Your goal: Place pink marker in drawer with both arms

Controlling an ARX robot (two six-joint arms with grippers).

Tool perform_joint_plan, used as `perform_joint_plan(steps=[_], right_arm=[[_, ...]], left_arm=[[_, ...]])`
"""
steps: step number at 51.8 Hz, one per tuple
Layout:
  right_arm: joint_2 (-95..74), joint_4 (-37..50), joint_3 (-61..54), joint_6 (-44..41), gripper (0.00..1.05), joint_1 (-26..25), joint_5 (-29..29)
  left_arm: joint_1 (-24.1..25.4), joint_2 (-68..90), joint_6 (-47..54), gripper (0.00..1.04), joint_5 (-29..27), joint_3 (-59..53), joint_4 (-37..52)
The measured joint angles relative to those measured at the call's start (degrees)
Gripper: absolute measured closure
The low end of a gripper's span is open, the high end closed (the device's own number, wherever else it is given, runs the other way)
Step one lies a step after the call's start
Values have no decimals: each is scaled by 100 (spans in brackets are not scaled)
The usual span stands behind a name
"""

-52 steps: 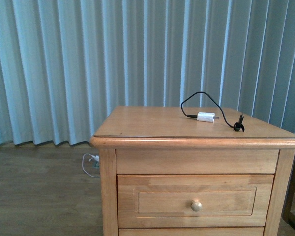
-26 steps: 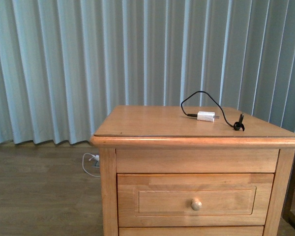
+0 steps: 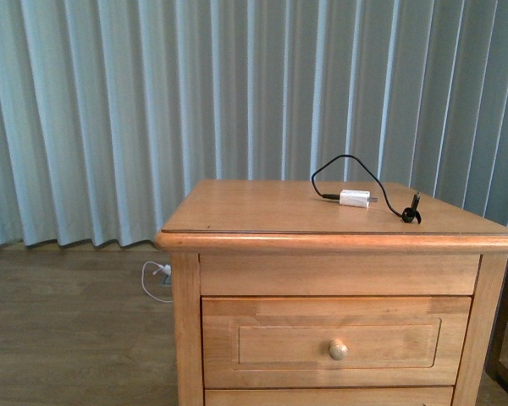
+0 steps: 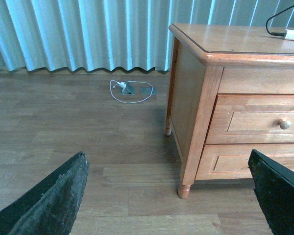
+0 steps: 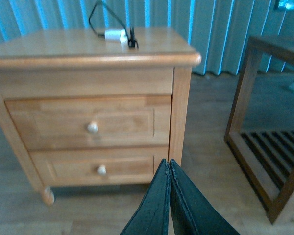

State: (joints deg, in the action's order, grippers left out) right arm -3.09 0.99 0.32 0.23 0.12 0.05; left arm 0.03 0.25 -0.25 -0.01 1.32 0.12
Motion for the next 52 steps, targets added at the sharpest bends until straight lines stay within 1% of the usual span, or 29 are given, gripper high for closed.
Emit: perform_joint_plan(steps=[5,22,24,28,30,39,40,43,46,47,48,50,52], right_arm=[[275,-87,2,-4,103,0,2],[280,-96,2,-11,102,0,2],[280,-96,2,-9,93,0,2],[280,-96,2,-9,78,0,2],[280,-96,2,-9,68,0,2],[280,-96,2,-9,36,0,2],[280,-96,2,-9,34,0,2],[280,-96,2,-9,23,0,2],[280,-96,2,-9,9,0,2],[280,-96,2,-4,7,0,2],[280,-96,2,-4,6,0,2],[280,-96,2,-7,9,0,2],[280,-96,2,-7,9,0,2]], left_arm=[[0,0,0,6,9,0,0],[0,0,0,6,0,0,0],[0,0,0,6,0,0,0],[0,0,0,6,0,0,0],[0,0,0,6,0,0,0],[0,0,0,6,0,0,0],[0,0,0,6,0,0,0],[0,0,0,6,0,0,0],[0,0,0,6,0,0,0],[0,0,0,6,0,0,0],[0,0,0,6,0,0,0],[0,0,0,6,0,0,0],[0,0,0,6,0,0,0]])
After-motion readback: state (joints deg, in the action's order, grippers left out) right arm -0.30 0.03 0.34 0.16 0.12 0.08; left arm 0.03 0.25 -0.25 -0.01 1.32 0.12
